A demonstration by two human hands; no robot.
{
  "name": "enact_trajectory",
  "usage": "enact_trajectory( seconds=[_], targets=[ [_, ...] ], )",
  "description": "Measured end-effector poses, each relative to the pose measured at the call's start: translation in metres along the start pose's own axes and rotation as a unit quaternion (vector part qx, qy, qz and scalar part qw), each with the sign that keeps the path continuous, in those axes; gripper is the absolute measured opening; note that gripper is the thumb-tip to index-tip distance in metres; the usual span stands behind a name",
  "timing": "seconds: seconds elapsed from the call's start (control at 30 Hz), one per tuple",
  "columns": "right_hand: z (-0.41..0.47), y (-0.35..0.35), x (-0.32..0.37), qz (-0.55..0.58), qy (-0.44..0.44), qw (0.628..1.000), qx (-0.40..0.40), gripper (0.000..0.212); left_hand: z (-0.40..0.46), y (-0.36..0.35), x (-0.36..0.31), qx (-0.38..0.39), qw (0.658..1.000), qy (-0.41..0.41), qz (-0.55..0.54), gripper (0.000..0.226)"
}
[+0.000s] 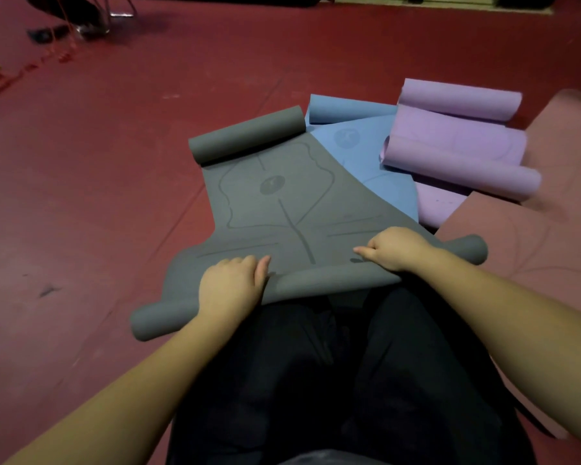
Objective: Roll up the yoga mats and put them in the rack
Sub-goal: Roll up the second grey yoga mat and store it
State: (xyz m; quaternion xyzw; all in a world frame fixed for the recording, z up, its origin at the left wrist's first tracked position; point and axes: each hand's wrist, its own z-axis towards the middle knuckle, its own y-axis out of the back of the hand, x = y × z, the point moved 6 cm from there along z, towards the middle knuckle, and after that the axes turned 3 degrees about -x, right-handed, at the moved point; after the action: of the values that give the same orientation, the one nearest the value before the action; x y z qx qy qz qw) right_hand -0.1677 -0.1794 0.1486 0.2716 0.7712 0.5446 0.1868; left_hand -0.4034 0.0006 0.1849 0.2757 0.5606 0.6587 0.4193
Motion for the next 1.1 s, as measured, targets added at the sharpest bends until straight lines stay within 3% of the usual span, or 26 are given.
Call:
enact_trajectory(
  seconds=[0.1,0.27,0.47,0.57,0.67,0.77,0.9,1.1],
  targets=[
    [0.005,-0.002,0.000,0.006,-0.007,0.999,0.044,0.059,-0.018,-0.003,-0.009,0.000,0.998,-0.053,0.023,0.050],
    [0.012,0.003,0.003,0.020,-0.002,0.998,0.056,0.059,-0.016,-0.011,0.000,-0.012,0.999,-0.039,0.031,0.048],
    [-0.006,0.022,-0.002,0.042,-0.039,0.996,-0.063,0.066,0.007,-0.008,0.005,0.043,0.999,-0.006,-0.019,0.062],
    [-0.026,0.012,-0.001,0.019,-0.010,0.989,-0.146,0.065,0.024,-0.015,0.011,0.126,0.990,0.041,-0.042,0.058],
    [-0.035,-0.003,0.003,0.006,-0.012,0.989,-0.148,0.076,0.035,-0.019,0.011,0.179,0.981,0.055,-0.059,0.063],
    [-0.030,0.001,0.001,0.012,-0.036,0.986,-0.164,0.063,0.043,-0.013,0.007,0.209,0.976,0.038,-0.052,0.058],
    [-0.021,0.025,-0.002,0.011,-0.040,0.990,-0.133,0.060,0.053,0.000,0.011,0.227,0.972,0.036,-0.050,0.047],
    [-0.020,0.031,-0.002,0.023,-0.028,0.999,0.017,0.066,0.041,0.005,0.009,0.333,0.938,0.086,-0.038,0.059]
  ],
)
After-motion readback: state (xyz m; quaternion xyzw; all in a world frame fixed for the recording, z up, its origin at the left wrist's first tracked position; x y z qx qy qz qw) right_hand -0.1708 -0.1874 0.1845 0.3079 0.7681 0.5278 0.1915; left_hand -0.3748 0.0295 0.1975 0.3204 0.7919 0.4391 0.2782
